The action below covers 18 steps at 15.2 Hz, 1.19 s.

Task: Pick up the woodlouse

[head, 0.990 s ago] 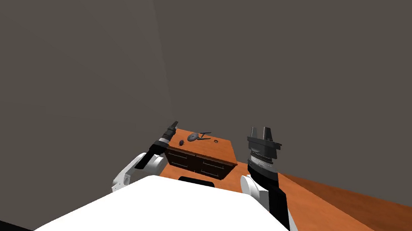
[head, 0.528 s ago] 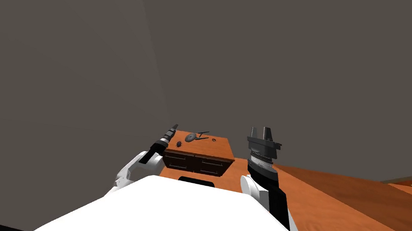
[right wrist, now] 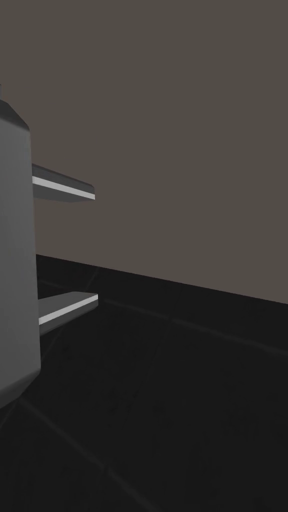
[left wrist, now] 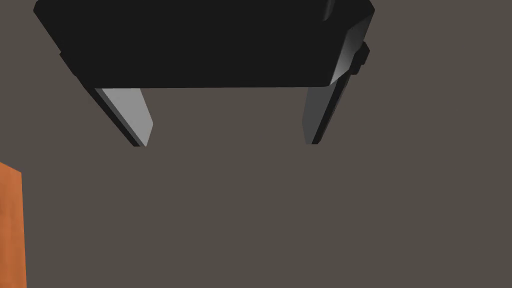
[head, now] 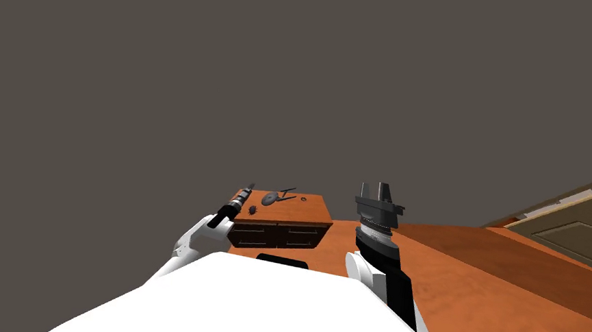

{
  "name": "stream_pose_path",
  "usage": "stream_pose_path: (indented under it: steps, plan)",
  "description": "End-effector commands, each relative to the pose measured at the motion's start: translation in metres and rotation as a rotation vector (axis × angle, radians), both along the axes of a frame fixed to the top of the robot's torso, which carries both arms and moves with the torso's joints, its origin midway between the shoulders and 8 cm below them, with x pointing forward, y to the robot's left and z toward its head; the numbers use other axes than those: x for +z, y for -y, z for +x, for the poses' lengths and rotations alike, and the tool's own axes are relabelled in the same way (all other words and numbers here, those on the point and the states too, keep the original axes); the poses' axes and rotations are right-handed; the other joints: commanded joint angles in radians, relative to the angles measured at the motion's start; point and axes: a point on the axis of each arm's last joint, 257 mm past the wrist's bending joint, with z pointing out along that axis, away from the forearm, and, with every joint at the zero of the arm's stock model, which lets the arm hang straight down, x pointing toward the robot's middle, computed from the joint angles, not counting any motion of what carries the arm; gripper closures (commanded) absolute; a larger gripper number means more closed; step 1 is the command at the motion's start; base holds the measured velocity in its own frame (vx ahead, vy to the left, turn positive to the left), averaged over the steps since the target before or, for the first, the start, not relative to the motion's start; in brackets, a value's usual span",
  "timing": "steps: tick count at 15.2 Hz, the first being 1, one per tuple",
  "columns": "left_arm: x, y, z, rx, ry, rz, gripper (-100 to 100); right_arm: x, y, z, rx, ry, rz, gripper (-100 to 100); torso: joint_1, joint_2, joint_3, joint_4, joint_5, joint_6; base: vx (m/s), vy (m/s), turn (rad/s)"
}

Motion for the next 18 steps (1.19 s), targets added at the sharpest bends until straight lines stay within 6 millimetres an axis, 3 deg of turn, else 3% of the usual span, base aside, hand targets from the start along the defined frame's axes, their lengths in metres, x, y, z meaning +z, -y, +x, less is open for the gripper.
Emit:
stream_pose_path:
  steps: [1,5,6,7,9,10,14,18]
  plan:
    - [-0.02,-0.01,-0.001,0.023,-0.057,0.01,-100,0.0,0.0,0.0,0.0,0.0,0.0,0,0.0,0.0,0.0,0.0,0.0,0.0,-0.006,0.041,-0.199]
    - [-0.063,-0.036,-0.002,0.076,-0.188,0.035,-100,0.0,0.0,0.0,0.0,0.0,0.0,0,0.001,0.0,0.0,0.0,0.0,0.0,-0.011,0.054,-0.235]
    - [-0.063,-0.036,-0.002,0.077,-0.189,0.035,-100,0.0,0.0,0.0,0.0,0.0,0.0,0,0.0,0.0,0.0,0.0,0.0,0.0,-0.008,0.04,-0.11]
    - [-0.08,-0.047,-0.002,0.098,-0.238,0.046,-100,0.0,0.0,0.0,0.0,0.0,0.0,0,0.0,0.0,0.0,0.0,0.0,-0.001,-0.014,0.042,-0.189]
    - [-0.084,-0.049,-0.004,0.105,-0.255,0.045,-100,0.0,0.0,0.0,0.0,0.0,0.0,0,0.0,0.0,0.0,0.0,0.0,0.0,-0.016,0.04,-0.15]
    - [-0.102,-0.06,-0.007,0.128,-0.311,0.054,-100,0.0,0.0,0.0,0.0,0.0,0.0,0,-0.001,0.0,0.0,0.0,0.0,-0.001,-0.014,0.037,-0.185]
    - [-0.125,-0.072,-0.013,0.16,-0.387,0.061,-100,0.0,0.0,0.0,0.0,0.0,0.0,0,0.0,0.0,0.0,0.0,0.0,0.0,-0.015,0.047,-0.195]
    - [-0.162,-0.094,-0.028,0.213,-0.518,0.072,-100,0.0,0.0,0.0,0.0,0.0,0.0,0,0.0,0.0,0.0,0.0,0.0,0.0,-0.02,0.045,-0.23]
